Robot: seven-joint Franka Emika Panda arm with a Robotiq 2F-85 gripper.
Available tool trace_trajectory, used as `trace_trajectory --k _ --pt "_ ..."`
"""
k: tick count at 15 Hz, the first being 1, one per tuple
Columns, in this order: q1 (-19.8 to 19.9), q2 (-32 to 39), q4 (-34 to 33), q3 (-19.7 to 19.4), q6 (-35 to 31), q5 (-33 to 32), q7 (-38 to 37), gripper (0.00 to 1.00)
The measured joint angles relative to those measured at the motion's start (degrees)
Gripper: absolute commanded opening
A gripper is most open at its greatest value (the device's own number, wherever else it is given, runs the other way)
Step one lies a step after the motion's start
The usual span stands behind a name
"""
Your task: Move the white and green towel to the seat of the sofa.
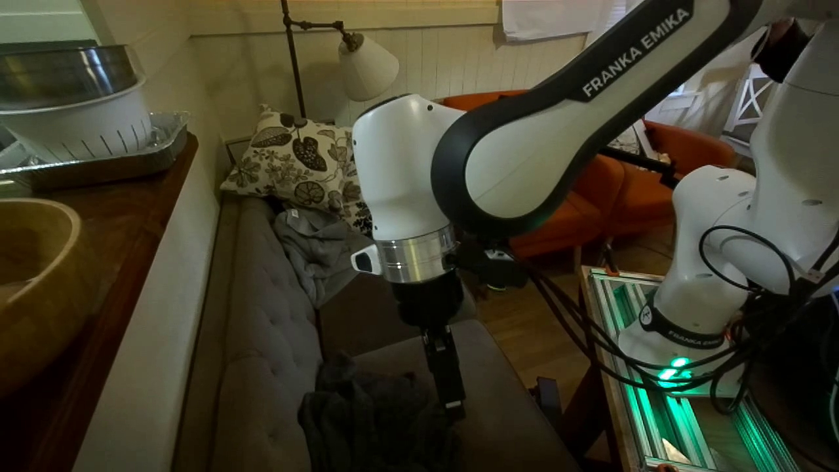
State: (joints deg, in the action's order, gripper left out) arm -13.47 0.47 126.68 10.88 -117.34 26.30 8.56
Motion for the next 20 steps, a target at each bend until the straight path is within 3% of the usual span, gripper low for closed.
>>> trace_trajectory --k 3,7,10,12,17,20 --pt "0.03 1.24 -0.37 0.09 -1.64 4.38 1.44 1.00" --pt "-0.28 6.41 -2.07 2.60 -5.22 17.92 6.75 1.00" --pt "-1.86 13.89 -6.15 6.56 -9.50 29.77 10.68 1.00" --pt "-3.53 20.13 -11.00 8.56 -10.65 34.03 11.19 1.00" --pt "-7.93 36.39 -26.40 9.12 -9.13 33.52 6.96 1.00" --pt "-10.39 44.56 -35.38 8.00 -3.13 27.77 -1.80 1.00"
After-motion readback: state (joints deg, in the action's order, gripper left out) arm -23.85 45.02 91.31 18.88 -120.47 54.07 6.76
